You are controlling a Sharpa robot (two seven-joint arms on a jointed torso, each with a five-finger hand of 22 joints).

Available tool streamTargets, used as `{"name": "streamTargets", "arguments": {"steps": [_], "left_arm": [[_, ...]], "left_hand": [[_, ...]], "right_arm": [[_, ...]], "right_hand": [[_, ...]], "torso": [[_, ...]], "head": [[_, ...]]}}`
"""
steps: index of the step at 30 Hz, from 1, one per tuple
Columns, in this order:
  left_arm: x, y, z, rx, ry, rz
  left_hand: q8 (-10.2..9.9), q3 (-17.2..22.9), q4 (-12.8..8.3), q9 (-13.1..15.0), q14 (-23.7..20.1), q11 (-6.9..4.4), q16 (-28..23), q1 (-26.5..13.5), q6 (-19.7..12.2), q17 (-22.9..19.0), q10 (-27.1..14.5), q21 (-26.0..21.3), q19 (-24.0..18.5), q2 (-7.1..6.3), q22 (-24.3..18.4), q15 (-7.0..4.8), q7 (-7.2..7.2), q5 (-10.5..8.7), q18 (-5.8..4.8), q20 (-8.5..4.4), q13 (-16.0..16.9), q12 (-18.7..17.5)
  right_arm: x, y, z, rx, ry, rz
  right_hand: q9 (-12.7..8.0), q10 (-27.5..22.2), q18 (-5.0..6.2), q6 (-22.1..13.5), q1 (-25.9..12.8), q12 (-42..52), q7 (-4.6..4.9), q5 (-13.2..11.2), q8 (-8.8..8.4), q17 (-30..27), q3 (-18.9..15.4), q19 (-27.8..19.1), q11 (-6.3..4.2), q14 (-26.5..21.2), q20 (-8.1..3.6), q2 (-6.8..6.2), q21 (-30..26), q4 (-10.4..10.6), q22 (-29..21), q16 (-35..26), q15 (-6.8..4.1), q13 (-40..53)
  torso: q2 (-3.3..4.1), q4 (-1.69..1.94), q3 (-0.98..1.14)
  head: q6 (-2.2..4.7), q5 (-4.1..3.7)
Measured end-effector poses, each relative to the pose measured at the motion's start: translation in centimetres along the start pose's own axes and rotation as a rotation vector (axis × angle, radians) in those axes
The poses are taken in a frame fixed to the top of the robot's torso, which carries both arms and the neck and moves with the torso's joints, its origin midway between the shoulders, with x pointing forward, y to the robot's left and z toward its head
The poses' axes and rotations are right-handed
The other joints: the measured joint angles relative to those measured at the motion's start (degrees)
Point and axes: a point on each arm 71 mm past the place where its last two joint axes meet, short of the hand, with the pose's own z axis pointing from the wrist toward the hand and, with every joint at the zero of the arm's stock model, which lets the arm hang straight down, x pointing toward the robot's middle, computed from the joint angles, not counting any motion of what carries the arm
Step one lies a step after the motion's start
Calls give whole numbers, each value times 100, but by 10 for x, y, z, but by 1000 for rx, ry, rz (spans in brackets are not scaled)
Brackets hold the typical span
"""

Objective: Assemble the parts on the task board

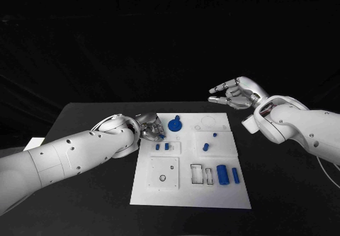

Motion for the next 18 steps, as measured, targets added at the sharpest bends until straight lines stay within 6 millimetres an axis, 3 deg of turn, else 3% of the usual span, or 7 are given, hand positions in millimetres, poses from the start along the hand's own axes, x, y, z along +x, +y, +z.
{"name": "streamTargets", "arguments": {"steps": [18], "left_arm": [[1, -4, 0, 11, -10, 1]], "left_hand": [[-45, -13, -13, 2, 0, -20, 1, -48, 51, 1, 21, 0, 0, -1, 17, 0, -9, -4, 0, 0, 23, -33]], "right_arm": [[0, 0, 0, 1, 3, 1]], "right_hand": [[0, 0, 0, 0, 0, 1, 0, 0, 0, -1, 0, 0, 0, 0, 0, 0, 0, 0, 0, 0, 0, -5]], "torso": [[0, 2, -4]], "head": [[-4, -3]]}}
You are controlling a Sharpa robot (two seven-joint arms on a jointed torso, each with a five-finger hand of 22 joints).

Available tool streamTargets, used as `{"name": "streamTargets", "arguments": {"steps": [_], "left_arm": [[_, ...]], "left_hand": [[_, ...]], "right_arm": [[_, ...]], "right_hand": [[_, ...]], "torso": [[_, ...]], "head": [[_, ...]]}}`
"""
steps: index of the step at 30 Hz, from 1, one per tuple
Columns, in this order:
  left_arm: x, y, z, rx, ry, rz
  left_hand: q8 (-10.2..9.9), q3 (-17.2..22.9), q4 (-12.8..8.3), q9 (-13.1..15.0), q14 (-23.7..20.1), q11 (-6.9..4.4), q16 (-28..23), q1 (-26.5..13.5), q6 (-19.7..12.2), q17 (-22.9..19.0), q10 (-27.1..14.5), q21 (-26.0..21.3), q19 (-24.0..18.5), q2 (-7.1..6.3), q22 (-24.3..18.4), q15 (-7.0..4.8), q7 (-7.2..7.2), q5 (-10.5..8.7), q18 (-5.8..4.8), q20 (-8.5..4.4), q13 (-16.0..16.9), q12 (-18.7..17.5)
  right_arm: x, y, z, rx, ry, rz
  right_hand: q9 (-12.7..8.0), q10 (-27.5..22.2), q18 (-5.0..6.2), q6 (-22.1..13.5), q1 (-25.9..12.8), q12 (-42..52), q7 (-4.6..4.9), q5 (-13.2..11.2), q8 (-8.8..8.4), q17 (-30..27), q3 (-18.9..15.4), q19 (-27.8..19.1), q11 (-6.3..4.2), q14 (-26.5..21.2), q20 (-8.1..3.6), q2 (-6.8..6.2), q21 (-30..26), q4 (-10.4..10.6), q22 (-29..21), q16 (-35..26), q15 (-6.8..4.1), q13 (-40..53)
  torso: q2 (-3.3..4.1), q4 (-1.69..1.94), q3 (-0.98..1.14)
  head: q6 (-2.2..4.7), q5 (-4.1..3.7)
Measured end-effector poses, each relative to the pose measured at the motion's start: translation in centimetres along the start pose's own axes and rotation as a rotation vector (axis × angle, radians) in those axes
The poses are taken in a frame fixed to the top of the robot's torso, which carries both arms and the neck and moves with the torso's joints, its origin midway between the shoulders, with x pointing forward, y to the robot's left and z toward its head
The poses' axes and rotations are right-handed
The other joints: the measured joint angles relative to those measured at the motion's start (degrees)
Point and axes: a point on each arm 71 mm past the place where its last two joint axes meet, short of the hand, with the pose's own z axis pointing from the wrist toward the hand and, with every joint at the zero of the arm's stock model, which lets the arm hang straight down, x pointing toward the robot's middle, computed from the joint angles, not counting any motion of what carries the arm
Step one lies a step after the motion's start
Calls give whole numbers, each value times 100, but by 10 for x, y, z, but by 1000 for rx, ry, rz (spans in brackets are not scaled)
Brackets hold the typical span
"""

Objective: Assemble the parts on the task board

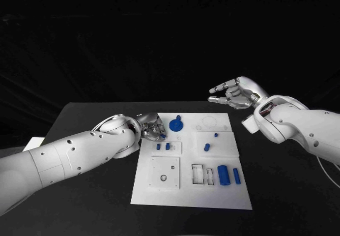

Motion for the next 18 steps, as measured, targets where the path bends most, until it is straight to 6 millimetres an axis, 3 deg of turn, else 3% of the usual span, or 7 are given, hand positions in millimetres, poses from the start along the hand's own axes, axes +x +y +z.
{"name": "streamTargets", "arguments": {"steps": [18], "left_arm": [[1, -2, 1, -3, 2, 0]], "left_hand": [[-153, -5, -36, -64, 0, 93, 21, -122, -159, -37, -93, 0, 20, -44, 22, 0, 115, 0, 0, 20, -10, -200]], "right_arm": [[0, 0, 0, 2, 2, 0]], "right_hand": [[0, 0, 0, 0, 0, 12, 0, 0, 0, -1, 0, 0, 0, 0, 0, 0, 0, 0, 0, 0, 0, 4]], "torso": [[-1, 0, 4]], "head": [[-15, -2]]}}
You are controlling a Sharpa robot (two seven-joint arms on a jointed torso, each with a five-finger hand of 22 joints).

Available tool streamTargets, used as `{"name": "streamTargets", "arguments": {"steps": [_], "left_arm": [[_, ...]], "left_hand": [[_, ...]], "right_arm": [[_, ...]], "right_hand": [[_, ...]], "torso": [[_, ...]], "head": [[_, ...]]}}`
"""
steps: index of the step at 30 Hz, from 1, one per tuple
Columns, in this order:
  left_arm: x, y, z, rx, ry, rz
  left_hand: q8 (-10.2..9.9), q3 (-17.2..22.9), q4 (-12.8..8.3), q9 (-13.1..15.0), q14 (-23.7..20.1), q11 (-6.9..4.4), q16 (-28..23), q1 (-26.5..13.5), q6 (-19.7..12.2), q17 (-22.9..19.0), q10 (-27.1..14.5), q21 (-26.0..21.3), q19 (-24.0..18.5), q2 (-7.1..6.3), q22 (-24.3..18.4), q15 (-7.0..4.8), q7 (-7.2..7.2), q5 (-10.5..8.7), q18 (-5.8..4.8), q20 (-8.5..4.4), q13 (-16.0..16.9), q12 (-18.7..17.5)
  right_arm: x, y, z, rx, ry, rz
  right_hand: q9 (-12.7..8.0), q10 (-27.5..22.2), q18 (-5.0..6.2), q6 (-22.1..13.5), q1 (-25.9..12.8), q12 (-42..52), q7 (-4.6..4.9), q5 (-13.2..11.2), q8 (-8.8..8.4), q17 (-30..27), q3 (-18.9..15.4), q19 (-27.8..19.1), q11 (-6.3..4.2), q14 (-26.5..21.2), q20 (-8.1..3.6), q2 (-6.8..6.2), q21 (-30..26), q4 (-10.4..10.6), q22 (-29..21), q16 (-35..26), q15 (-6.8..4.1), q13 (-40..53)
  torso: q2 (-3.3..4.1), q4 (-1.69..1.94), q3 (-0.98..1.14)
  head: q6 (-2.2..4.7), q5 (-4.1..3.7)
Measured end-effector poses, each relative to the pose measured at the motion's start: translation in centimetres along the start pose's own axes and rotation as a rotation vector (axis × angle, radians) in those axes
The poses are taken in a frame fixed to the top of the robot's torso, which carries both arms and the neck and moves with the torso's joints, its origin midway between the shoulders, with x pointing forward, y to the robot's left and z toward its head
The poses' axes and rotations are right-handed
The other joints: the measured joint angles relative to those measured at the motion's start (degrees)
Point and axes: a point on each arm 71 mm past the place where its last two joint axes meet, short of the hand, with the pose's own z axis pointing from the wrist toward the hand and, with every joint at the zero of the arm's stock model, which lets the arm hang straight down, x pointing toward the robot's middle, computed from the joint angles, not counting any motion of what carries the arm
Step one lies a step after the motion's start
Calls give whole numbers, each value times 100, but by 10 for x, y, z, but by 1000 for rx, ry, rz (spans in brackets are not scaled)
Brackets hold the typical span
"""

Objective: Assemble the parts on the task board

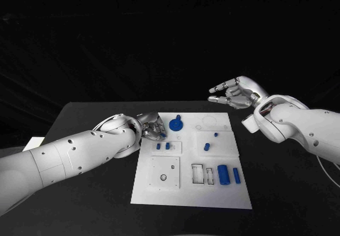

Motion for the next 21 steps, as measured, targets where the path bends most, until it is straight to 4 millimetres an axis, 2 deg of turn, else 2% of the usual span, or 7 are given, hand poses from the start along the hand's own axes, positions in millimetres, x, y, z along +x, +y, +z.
{"name": "streamTargets", "arguments": {"steps": [12, 21], "left_arm": [[1, -4, 1, 14, -3, -3], [1, -5, 1, 18, -5, -4]], "left_hand": [[0, -14, -14, -4, 0, 20, 23, -5, -8, 0, -20, 0, 0, -5, 14, 0, 7, 0, 0, 0, 8, 0], [-14, -39, -39, -9, 0, -11, 23, -15, -8, 0, 11, 0, 0, -16, 25, 0, 7, 0, -1, 0, 39, 0]], "right_arm": [[0, 0, 0, 1, 2, 1], [1, 0, 0, 1, 3, 1]], "right_hand": [[0, 0, 0, 0, 0, 1, 0, 0, 0, 0, 0, 0, 0, 0, 0, 0, 0, 0, 0, 0, 0, -4], [0, 0, 1, 0, 0, 2, 0, 0, 0, -1, -32, 0, 0, 0, 0, 0, 0, 0, 0, 0, 0, -3]], "torso": [[-2, -1, 0], [-2, -2, 0]], "head": [[-5, -3], [-9, -7]]}}
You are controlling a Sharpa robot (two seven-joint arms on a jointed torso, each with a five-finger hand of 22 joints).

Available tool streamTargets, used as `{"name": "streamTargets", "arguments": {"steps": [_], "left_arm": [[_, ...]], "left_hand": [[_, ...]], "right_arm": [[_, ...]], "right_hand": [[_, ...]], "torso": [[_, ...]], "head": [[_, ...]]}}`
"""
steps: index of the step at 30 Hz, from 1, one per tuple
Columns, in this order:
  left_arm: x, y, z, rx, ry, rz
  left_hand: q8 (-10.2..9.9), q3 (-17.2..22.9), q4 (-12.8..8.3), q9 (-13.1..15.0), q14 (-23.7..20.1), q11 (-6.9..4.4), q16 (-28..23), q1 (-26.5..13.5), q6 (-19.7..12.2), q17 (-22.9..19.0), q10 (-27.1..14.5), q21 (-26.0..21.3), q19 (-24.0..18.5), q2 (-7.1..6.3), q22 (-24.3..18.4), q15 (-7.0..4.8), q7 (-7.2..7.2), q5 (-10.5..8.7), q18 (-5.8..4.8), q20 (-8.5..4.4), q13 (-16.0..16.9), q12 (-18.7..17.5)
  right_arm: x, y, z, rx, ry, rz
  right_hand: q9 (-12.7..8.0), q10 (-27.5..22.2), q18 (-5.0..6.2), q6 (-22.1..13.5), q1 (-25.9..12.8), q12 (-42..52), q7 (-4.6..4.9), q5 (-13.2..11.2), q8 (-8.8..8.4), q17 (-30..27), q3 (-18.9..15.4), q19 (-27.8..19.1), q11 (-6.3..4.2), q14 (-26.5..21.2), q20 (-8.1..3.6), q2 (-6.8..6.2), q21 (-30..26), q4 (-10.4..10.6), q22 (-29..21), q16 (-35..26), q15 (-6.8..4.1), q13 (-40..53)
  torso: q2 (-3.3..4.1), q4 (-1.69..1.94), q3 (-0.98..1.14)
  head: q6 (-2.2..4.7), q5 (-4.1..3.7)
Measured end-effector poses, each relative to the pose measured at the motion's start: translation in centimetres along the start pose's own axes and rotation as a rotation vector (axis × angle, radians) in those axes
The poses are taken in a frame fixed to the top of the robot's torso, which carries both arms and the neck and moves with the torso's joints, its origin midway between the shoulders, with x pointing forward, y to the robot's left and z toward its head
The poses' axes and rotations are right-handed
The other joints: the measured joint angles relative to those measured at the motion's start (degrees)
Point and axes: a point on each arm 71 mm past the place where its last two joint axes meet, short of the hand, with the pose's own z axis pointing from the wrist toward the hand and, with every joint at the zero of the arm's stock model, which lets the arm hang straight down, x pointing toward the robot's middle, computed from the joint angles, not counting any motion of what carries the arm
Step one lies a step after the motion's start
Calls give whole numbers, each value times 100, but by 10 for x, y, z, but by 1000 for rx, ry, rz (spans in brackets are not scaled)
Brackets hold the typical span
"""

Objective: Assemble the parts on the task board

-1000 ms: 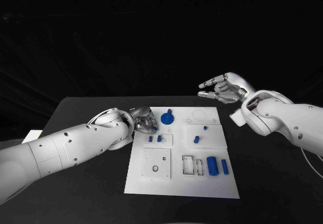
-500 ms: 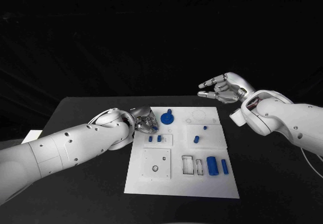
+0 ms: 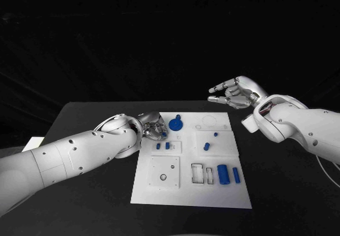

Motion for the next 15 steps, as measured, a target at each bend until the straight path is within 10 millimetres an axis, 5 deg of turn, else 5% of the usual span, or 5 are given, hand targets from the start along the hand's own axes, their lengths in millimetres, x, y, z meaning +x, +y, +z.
{"name": "streamTargets", "arguments": {"steps": [15], "left_arm": [[1, 1, 1, -13, 8, 1]], "left_hand": [[-77, -54, -54, -44, 0, 18, 0, -52, -98, -33, -44, 0, 0, -52, -1, 0, -45, 0, 0, 0, 27, 22]], "right_arm": [[0, 0, 0, 1, 2, 0]], "right_hand": [[0, 0, 0, 0, 0, 1, 0, 0, 0, 0, 0, 0, 0, 0, 0, 0, 0, 0, 0, 0, 0, -2]], "torso": [[0, 1, -2]], "head": [[-14, -13]]}}
